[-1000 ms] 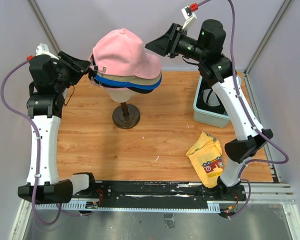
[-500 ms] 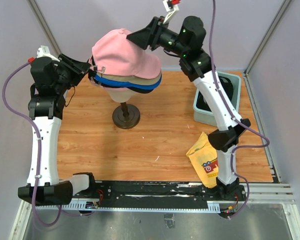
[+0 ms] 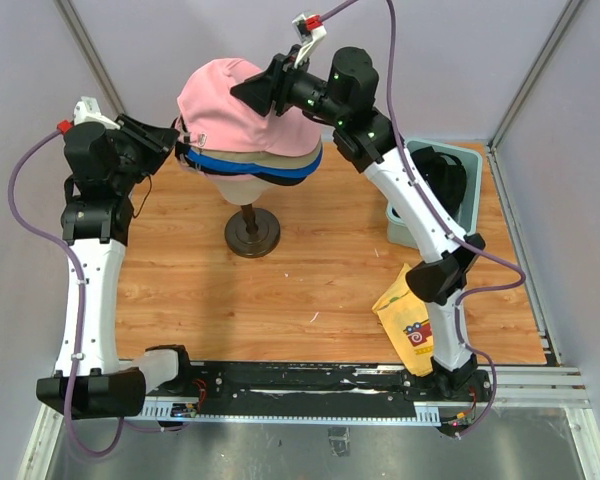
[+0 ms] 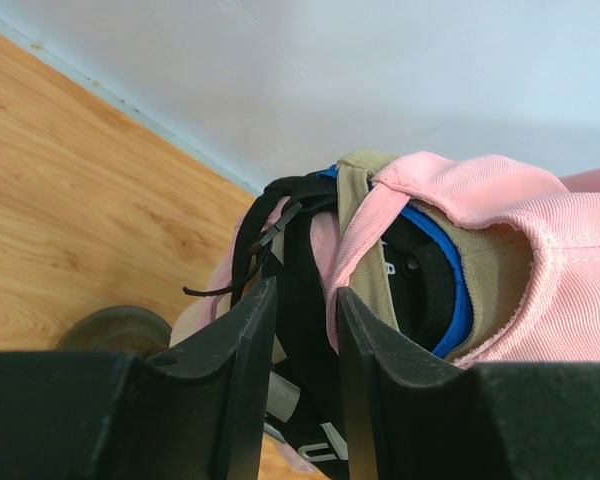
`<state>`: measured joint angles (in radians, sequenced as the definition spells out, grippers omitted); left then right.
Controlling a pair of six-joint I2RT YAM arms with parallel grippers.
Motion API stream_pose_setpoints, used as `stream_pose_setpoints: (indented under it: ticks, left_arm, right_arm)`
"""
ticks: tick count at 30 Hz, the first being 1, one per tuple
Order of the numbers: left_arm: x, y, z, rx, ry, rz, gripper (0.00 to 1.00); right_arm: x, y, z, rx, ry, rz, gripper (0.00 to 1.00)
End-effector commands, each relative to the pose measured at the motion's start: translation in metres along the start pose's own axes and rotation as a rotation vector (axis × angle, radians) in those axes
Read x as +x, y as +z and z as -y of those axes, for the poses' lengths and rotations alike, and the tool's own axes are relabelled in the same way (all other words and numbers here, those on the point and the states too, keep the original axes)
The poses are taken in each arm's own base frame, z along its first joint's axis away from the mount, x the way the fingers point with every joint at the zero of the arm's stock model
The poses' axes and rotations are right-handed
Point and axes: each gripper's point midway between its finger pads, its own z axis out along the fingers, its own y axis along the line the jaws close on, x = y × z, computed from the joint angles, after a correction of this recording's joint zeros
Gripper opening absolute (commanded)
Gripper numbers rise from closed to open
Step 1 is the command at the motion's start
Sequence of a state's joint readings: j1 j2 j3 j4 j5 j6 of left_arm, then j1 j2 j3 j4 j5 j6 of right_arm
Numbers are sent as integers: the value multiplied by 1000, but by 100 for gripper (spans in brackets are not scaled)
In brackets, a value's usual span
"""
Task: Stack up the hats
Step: Stack the hat on the hat.
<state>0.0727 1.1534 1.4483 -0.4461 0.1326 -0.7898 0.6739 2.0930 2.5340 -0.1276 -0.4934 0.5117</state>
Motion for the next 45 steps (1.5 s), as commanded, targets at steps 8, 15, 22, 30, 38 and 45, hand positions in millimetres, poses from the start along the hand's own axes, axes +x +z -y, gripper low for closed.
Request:
stream_pose_setpoints:
  ticks: [8, 15, 22, 30, 38, 45]
  left_arm:
    - [37, 1, -62, -166, 19, -65, 29]
    - [37, 2, -76, -207, 12, -53, 28]
    - [23, 6, -69, -199, 4, -30, 30]
    - [-14, 2, -30, -123, -14, 56, 38]
    - [-24, 2, -16, -86, -36, 74, 40]
    - [-34, -4, -1, -48, -40, 98, 42]
  right_arm:
    - [131, -19, 14, 136, -29, -360, 47]
    - [137, -28, 23, 190, -47, -400, 49]
    - [113, -30, 19, 203, -73, -367, 52]
    - [45, -36, 2, 152, -41, -183, 56]
    - [17, -42, -10, 129, -62, -110, 57]
    - [-2, -51, -14, 130, -70, -55, 59]
